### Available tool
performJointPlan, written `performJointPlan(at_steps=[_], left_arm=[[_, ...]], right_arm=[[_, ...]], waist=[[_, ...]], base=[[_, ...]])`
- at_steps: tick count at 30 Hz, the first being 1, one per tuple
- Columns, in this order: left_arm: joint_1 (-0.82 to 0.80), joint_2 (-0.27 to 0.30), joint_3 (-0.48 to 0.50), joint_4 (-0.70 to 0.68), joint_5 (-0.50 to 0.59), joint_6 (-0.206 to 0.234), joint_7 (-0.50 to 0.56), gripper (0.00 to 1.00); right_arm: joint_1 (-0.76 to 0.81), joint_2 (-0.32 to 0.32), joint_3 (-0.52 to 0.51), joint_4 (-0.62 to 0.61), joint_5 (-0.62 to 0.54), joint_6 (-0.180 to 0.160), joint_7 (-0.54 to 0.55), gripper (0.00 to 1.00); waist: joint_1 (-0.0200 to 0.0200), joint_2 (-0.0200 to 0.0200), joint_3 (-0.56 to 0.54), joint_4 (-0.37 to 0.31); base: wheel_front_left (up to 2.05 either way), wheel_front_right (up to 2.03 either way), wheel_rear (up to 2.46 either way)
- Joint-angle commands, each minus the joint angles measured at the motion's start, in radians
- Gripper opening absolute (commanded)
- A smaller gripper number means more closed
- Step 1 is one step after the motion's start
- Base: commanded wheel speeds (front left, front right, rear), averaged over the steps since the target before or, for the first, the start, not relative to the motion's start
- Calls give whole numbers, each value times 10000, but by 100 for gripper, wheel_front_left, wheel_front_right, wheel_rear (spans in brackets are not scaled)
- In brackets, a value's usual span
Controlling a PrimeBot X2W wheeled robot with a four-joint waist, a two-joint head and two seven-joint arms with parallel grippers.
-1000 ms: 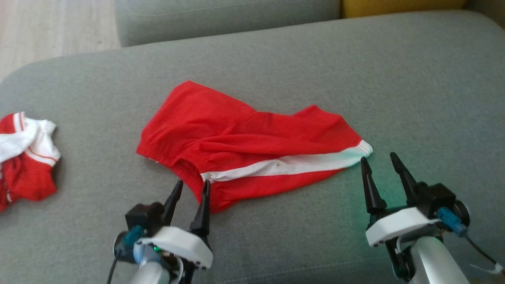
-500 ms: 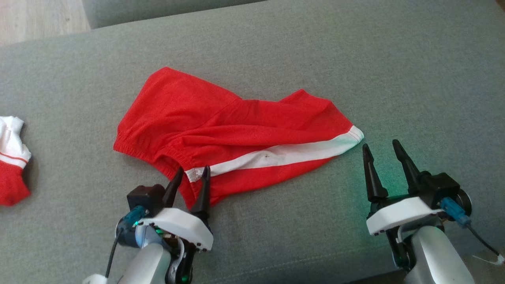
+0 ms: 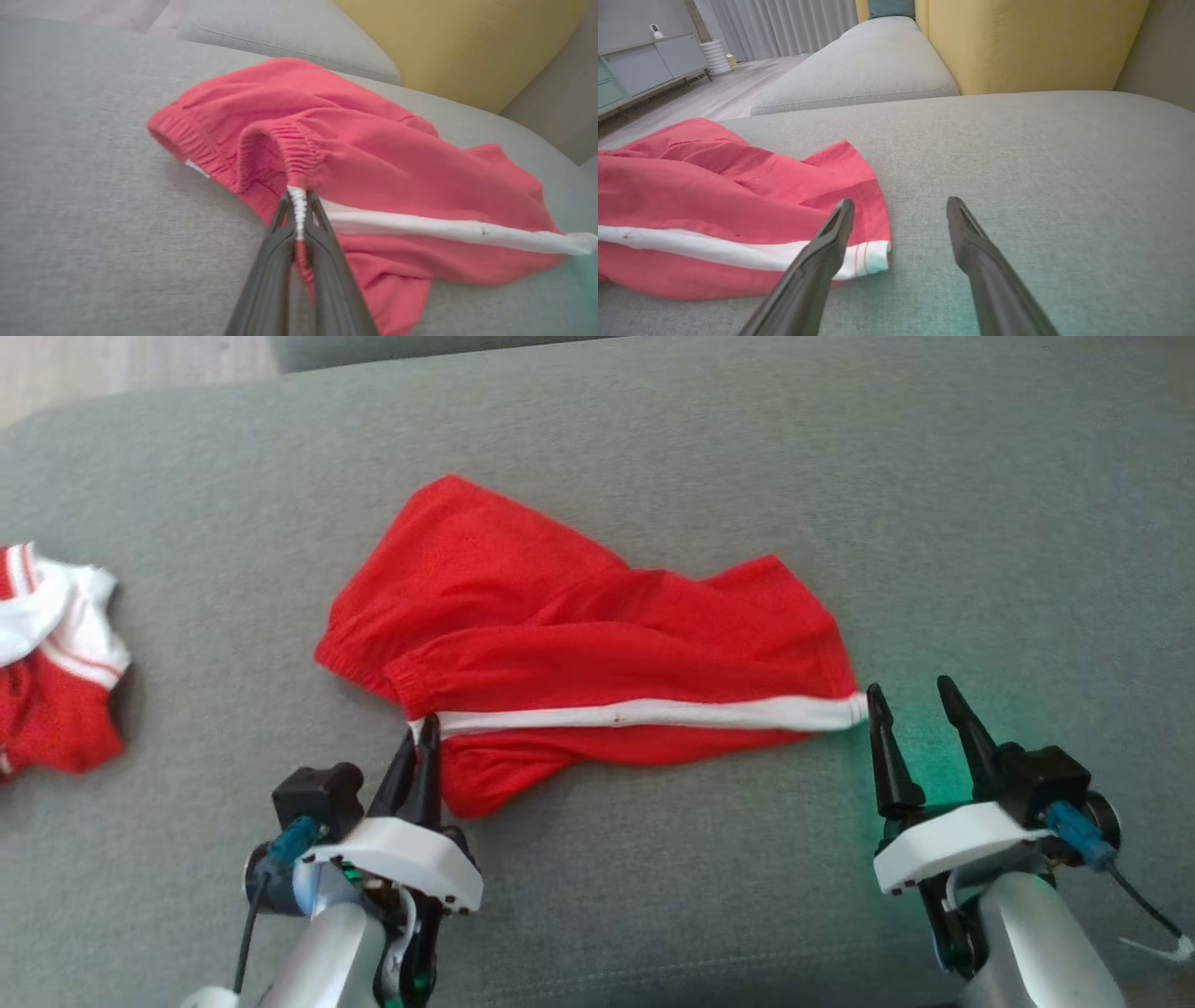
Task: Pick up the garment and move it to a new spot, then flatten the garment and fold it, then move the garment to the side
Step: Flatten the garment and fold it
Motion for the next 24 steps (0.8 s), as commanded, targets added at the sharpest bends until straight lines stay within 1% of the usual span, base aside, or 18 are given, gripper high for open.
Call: performJointPlan(at_steps=[1, 4, 11, 19, 24], left_arm=[[5, 56, 468, -296, 205, -13, -53, 0], [82, 56, 596, -308, 260, -27, -53, 0], [191, 56, 693, -377, 295, -62, -53, 0], [88, 56, 688, -422, 308, -52, -53, 0], [112, 56, 731, -421, 336, -55, -53, 0]], right_arm=[[-326, -16, 265, -84, 31, -7, -40, 100], [-351, -16, 367, 164, 72, -7, -40, 100], [-478, -16, 1123, 885, 156, -7, -40, 100], [-406, -16, 1613, 1101, 271, -7, -40, 100], [-178, -16, 1725, 1056, 387, -7, -40, 100]], waist=[[-1, 0, 41, 259], [-1, 0, 57, 382], [-1, 0, 113, 616], [-1, 0, 195, 599], [-1, 0, 148, 540]], base=[[0, 0, 0], [0, 0, 0], [0, 0, 0], [0, 0, 0], [0, 0, 0]])
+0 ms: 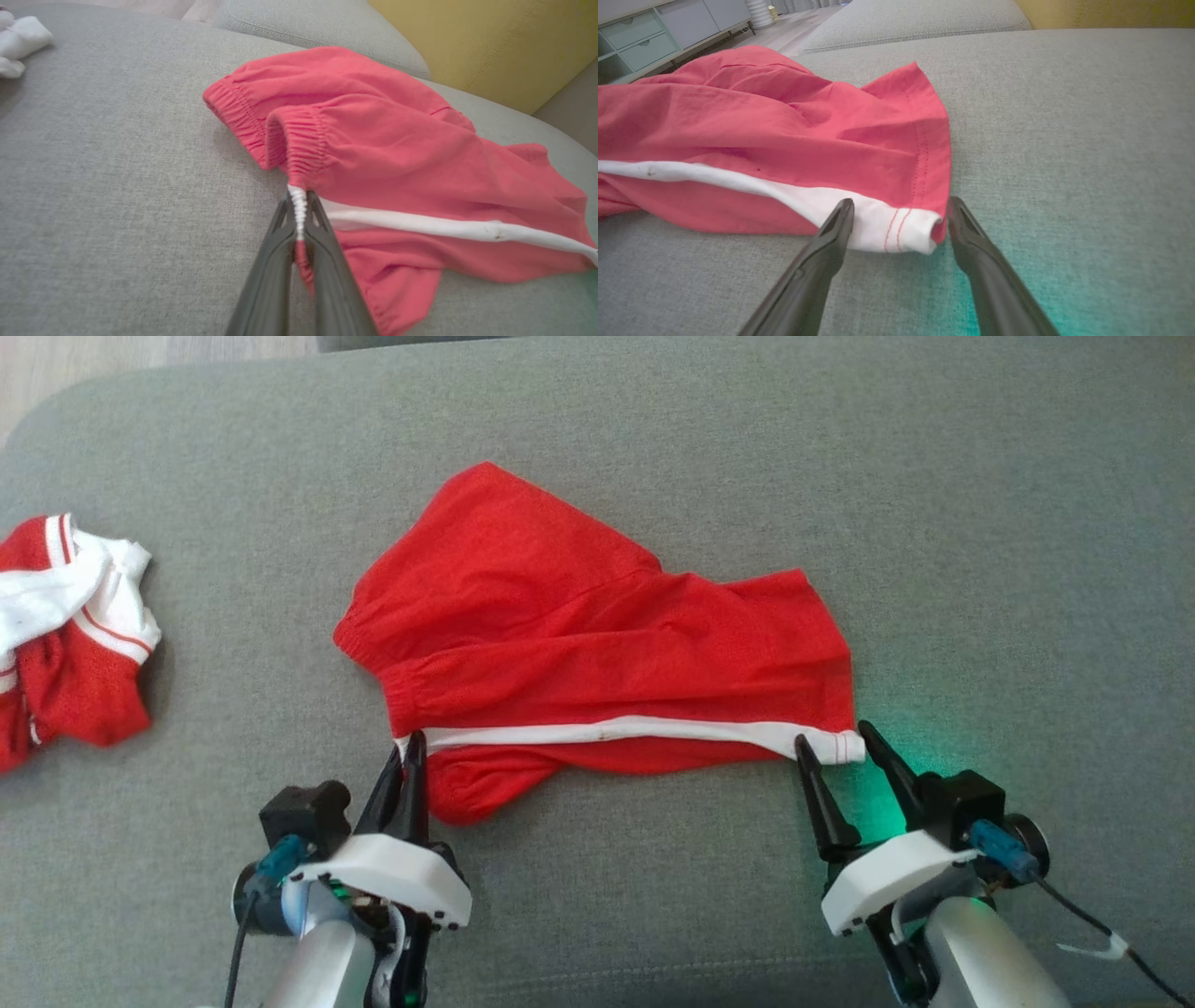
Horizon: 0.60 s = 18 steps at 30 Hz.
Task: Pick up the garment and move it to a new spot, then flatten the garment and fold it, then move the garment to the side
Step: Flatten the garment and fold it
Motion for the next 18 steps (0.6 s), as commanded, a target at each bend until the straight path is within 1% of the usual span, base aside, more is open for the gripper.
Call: performJointPlan(at_steps=[1, 9, 10, 11, 14, 18], left_arm=[[-260, 64, 330, -324, 109, 0, -53, 0], [-336, 64, 318, -341, 131, 36, -53, 0], [-346, 64, 318, -342, 137, 39, -53, 0], [-347, 64, 320, -338, 138, 41, -53, 0], [-352, 64, 328, -318, 140, 46, -53, 0], [-353, 64, 348, -317, 158, 54, -53, 0]], right_arm=[[33, -16, 253, -253, 61, -7, -40, 100], [127, -16, 300, -188, -9, -7, -40, 100], [132, -16, 292, -168, -10, -7, -40, 96], [139, -16, 288, -147, -19, -7, -40, 90], [165, -16, 295, -107, -81, -7, -40, 81], [271, -16, 260, -103, -72, -7, -40, 82]], waist=[[0, 0, -5, -12], [0, 0, 67, 22], [0, 0, 75, 28], [0, 0, 77, 34], [0, 0, 88, 45], [0, 0, 89, 36]], base=[[0, 0, 0], [0, 0, 0], [0, 0, 0], [0, 0, 0], [0, 0, 0], [0, 0, 0]])
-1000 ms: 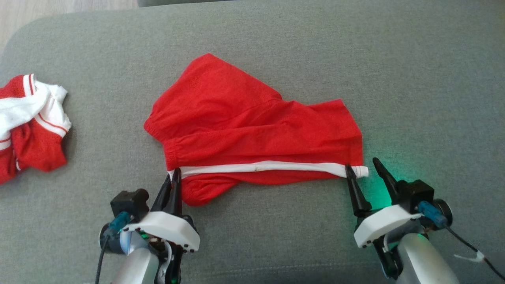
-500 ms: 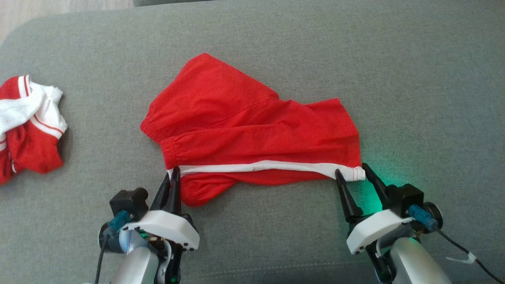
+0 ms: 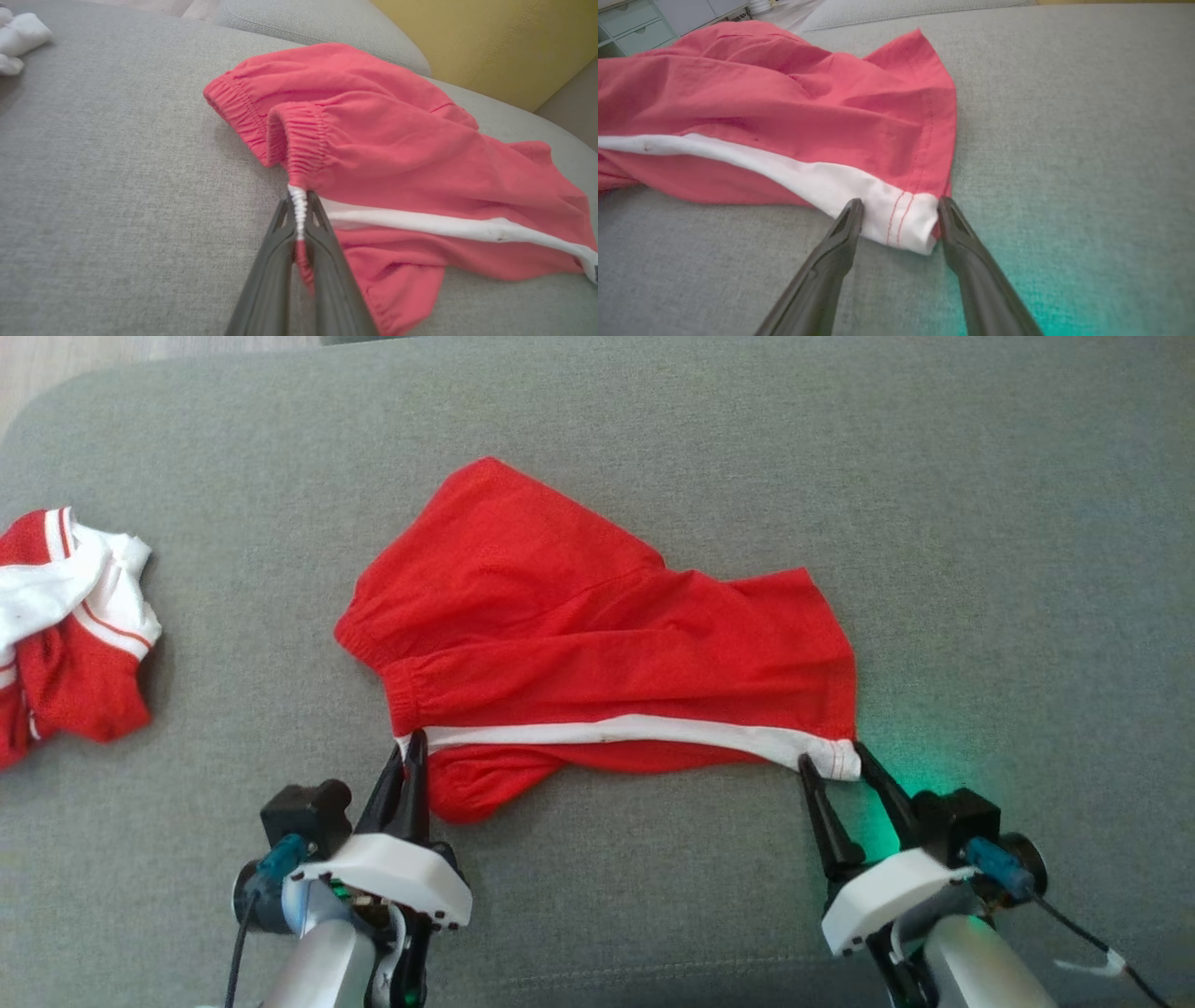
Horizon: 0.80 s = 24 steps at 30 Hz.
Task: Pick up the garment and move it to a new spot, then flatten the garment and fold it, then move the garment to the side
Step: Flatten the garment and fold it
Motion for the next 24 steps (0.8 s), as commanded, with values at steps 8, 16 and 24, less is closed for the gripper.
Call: performJointPlan(at_steps=[8, 16, 24], left_arm=[[-400, 62, 414, -311, 151, 33, -53, 0], [-518, 62, 515, -447, 251, -8, -53, 0], [-709, 62, 956, -1517, 531, -80, -53, 0]], right_arm=[[271, -16, 127, -225, 4, -7, -40, 55], [-6, -16, 208, -570, 276, -7, -40, 0], [-364, -16, -50, -2120, 772, -7, -40, 0]], waist=[[0, 0, 54, -87], [0, 0, 69, -68], [0, 0, -394, -84]], base=[[0, 0, 0], [0, 0, 0], [0, 0, 0]])
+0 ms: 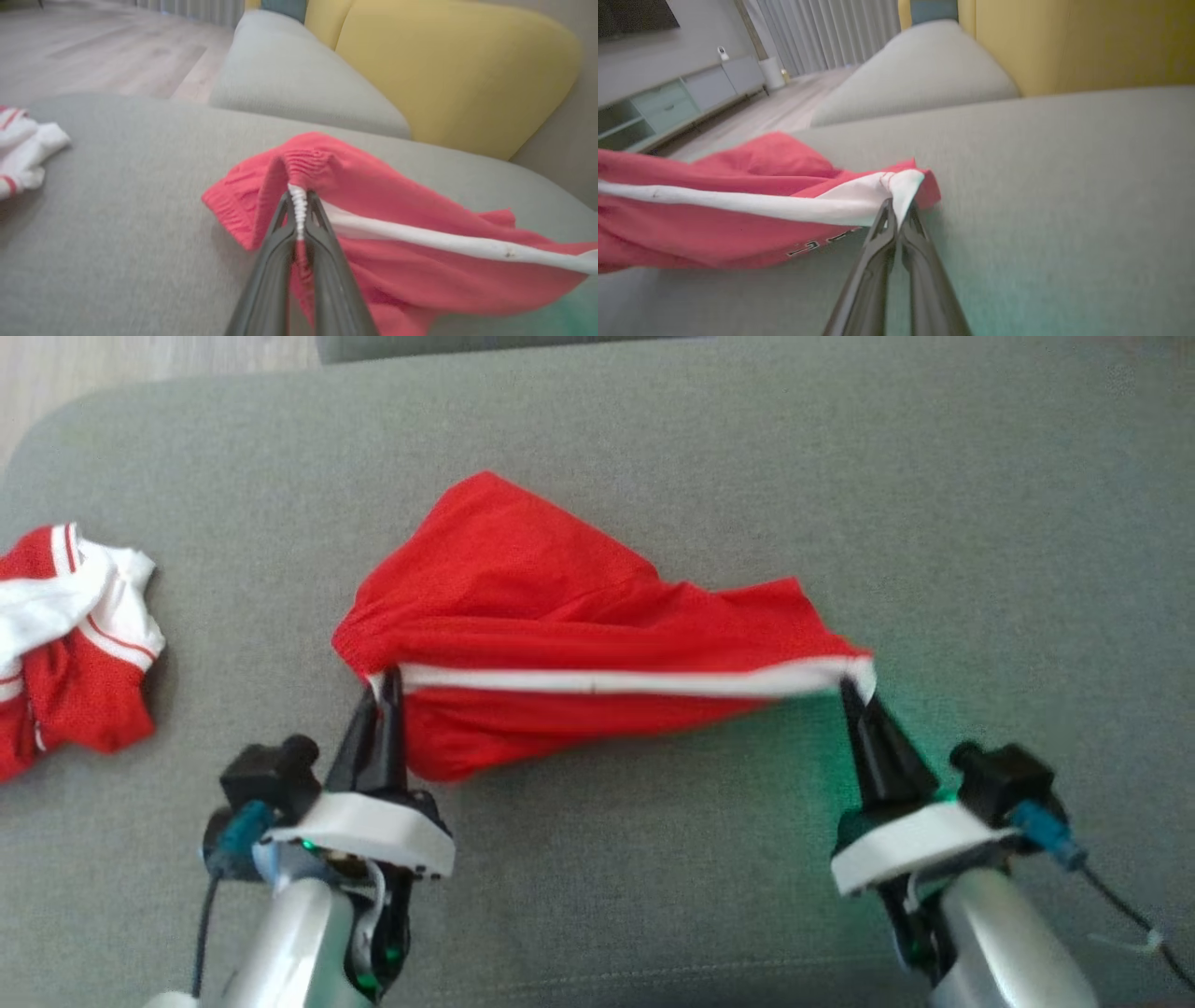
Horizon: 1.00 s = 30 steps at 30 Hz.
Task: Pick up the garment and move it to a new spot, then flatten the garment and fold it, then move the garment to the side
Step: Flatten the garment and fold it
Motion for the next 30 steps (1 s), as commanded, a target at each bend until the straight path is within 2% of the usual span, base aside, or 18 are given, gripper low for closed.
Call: performJointPlan(at_steps=[1, 8, 12, 16, 20, 25, 30], left_arm=[[-530, 75, 510, -562, 157, -62, -53, 0], [-1479, 108, 1296, -1604, 1095, -667, -53, 0], [-2302, 392, 1560, -1950, 1516, -1121, -53, 0], [-3366, 759, 1660, -2164, 1749, -1397, -53, 0], [-4338, 1080, 1658, -2026, 1847, -1527, -51, 0], [-5185, 1175, 1582, -1525, 1783, -1592, 113, 0], [-6124, 1165, 1270, -517, 1921, -1638, 227, 0]], right_arm=[[-527, -18, 162, -597, 63, -7, -40, 0], [-1646, -23, 119, -1904, -125, -7, -40, 0], [-2406, -192, 146, -2293, -157, -7, -40, 0], [-3299, -432, 52, -2702, -24, -7, -40, 0], [-4181, -734, -22, -2891, 31, -7, -40, 0], [-5033, -1069, 4, -2567, -49, -7, -40, 0], [-6138, -1291, 207, -1612, -182, -7, -40, 0]], waist=[[0, 0, -213, -42], [0, 0, -1085, -244], [0, 0, -1502, -372], [0, 0, -1552, -442], [0, 0, -1308, -456], [0, 0, -840, -404], [0, 0, 67, -321]], base=[[0, 0, 0], [0, 0, 0], [0, 0, 0], [0, 0, 0], [0, 0, 0], [0, 0, 0], [0, 0, 0]])
